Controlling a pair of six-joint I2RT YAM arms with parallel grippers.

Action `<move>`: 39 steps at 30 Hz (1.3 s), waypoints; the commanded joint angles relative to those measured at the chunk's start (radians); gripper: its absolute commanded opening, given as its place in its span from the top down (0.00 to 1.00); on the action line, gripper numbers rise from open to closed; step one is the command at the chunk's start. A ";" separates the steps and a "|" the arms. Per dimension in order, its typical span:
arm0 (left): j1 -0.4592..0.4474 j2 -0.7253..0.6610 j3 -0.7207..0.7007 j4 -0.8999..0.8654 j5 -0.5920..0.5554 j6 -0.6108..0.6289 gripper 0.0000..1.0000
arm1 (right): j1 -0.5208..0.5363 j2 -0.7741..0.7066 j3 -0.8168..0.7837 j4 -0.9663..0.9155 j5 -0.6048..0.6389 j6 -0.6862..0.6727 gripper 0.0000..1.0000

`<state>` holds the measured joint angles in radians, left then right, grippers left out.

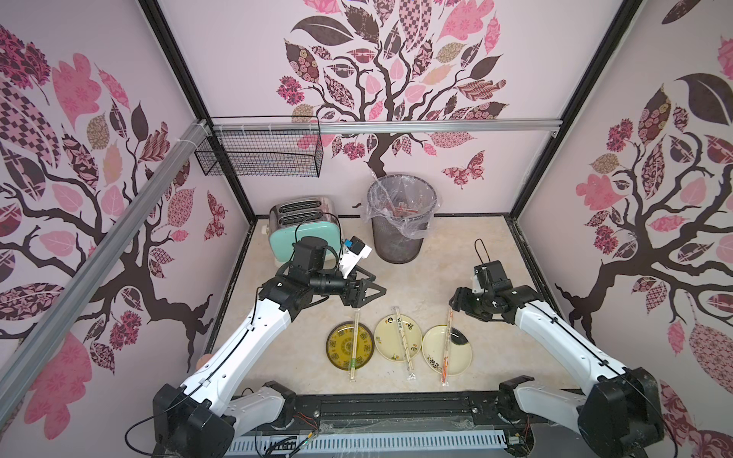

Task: Remove the packaging of disposable chopsticks
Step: Pick up the disposable chopsticks from the plate.

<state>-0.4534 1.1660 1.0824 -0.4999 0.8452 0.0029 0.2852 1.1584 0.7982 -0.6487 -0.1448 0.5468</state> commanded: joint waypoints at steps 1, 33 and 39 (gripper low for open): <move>-0.003 0.017 0.008 -0.042 0.034 0.031 0.28 | 0.039 0.006 -0.009 -0.119 0.011 0.027 0.36; -0.033 0.075 0.024 -0.104 0.068 0.046 0.26 | 0.156 0.063 -0.189 0.026 -0.066 0.103 0.69; -0.033 0.075 0.027 -0.109 0.061 0.045 0.26 | 0.162 0.091 -0.218 0.058 -0.072 0.102 0.76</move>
<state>-0.4831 1.2377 1.0847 -0.5976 0.9020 0.0307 0.4389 1.2343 0.5884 -0.6003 -0.2237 0.6476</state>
